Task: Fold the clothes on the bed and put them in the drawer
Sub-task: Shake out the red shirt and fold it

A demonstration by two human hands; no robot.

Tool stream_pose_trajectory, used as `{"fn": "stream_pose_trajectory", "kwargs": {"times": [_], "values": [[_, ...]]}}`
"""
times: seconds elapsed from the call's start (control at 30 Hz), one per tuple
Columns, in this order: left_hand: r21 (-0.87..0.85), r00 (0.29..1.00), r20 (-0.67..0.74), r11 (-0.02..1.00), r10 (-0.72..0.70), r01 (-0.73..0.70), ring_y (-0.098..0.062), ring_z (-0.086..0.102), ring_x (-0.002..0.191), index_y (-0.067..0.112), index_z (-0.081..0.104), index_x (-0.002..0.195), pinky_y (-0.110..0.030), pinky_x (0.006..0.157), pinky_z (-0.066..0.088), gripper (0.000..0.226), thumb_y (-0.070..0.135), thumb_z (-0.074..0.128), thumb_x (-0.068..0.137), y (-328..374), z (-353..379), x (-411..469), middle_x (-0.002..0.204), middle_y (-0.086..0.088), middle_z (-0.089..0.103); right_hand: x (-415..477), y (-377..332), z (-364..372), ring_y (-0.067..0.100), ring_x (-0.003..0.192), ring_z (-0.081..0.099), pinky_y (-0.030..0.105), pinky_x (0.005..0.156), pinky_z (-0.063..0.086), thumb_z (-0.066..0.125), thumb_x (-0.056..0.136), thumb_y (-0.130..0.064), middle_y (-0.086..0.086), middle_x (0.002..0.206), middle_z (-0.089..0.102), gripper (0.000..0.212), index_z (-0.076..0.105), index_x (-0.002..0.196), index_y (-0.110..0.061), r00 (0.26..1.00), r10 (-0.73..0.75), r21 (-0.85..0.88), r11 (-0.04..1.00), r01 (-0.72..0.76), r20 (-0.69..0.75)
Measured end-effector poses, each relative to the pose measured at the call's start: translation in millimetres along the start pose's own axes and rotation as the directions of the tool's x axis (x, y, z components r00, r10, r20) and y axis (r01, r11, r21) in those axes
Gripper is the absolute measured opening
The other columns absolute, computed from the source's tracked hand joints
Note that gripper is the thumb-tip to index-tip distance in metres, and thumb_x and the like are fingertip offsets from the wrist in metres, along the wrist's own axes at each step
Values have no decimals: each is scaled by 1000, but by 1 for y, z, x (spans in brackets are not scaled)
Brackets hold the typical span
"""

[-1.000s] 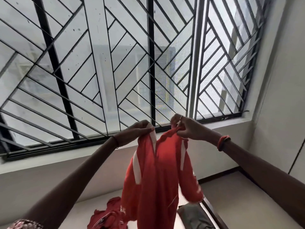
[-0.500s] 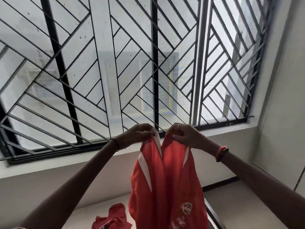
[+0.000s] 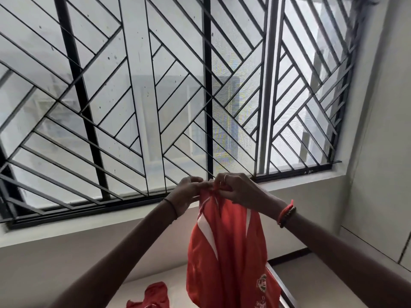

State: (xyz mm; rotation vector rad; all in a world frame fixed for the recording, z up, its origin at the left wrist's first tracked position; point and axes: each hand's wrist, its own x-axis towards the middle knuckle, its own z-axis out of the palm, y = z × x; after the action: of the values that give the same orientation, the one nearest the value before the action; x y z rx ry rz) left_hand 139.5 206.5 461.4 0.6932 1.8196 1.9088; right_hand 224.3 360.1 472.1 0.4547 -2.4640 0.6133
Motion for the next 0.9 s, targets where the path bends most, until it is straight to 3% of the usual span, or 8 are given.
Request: {"fn": "stream_pose_trajectory", "kwargs": {"times": [0.2, 0.3, 0.33, 0.47, 0.6, 0.7, 0.8, 0.9], "values": [[-23, 981, -185, 998, 60, -65, -2, 51, 48, 19, 36, 65, -15, 55, 48, 38, 9, 67, 85, -10, 10, 4, 57, 4, 46, 4, 1, 8, 16, 74, 61, 35, 73, 52, 56, 80, -25, 5, 81, 66, 19, 65, 87, -9, 1000, -6, -70, 997, 8, 27], [-53, 974, -214, 995, 73, -86, 2, 53, 46, 19, 34, 66, -16, 56, 49, 40, 8, 66, 85, -10, 10, 4, 58, 4, 45, 6, -7, 3, 16, 77, 54, -2, 75, 37, 60, 80, -3, 17, 80, 68, 14, 68, 90, 2, 998, -64, -65, 996, 64, 9], [-57, 974, -216, 995, 72, -86, 2, 53, 47, 20, 33, 65, -17, 59, 48, 40, 9, 67, 85, -10, 10, 3, 59, 3, 45, 6, -8, 0, 15, 72, 51, -3, 71, 34, 59, 81, 2, 19, 78, 68, 11, 68, 87, 5, 997, -72, -74, 995, 73, 22], [-69, 982, -182, 996, 45, -59, -6, 53, 59, 21, 32, 63, -20, 67, 47, 44, 15, 70, 82, -9, 7, 3, 62, 4, 45, 7, -2, -3, 23, 67, 57, 24, 62, 38, 55, 87, -9, 19, 77, 63, 17, 67, 85, 3, 993, -94, -97, 990, 100, 64], [-101, 994, -99, 994, 36, -46, -10, 56, 73, 20, 41, 70, -25, 77, 46, 31, 18, 69, 83, -6, 2, 3, 72, 0, 51, 3, -2, 5, 23, 53, 57, 33, 50, 46, 50, 85, -26, 15, 72, 58, 34, 69, 71, -1, 973, -185, -92, 981, 173, -139], [-133, 998, -68, 991, 12, -21, -10, 59, 71, 13, 48, 92, -20, 66, 49, 17, 16, 64, 87, 2, -4, 2, 80, -3, 57, 1, 6, 6, 19, 60, 58, 37, 55, 50, 50, 91, -31, 9, 85, 54, 29, 65, 85, -7, 974, -148, -56, 989, 140, -173], [-137, 999, -28, 990, 26, -30, -10, 58, 68, 16, 48, 82, -18, 59, 49, 18, 16, 65, 84, 9, -9, -1, 78, -3, 54, 1, 8, -2, 13, 74, 59, 39, 67, 54, 52, 92, -42, 0, 92, 57, 32, 62, 109, -16, 975, -151, -61, 988, 143, -161], [-130, 998, -31, 990, 45, -49, -10, 54, 63, 19, 41, 68, -22, 63, 45, 29, 15, 67, 80, 11, -9, -3, 70, -1, 49, 0, 6, -7, 19, 78, 62, 32, 65, 55, 56, 92, -20, 3, 94, 65, 31, 53, 122, -20, 899, -411, -272, 891, 363, -148]]}}
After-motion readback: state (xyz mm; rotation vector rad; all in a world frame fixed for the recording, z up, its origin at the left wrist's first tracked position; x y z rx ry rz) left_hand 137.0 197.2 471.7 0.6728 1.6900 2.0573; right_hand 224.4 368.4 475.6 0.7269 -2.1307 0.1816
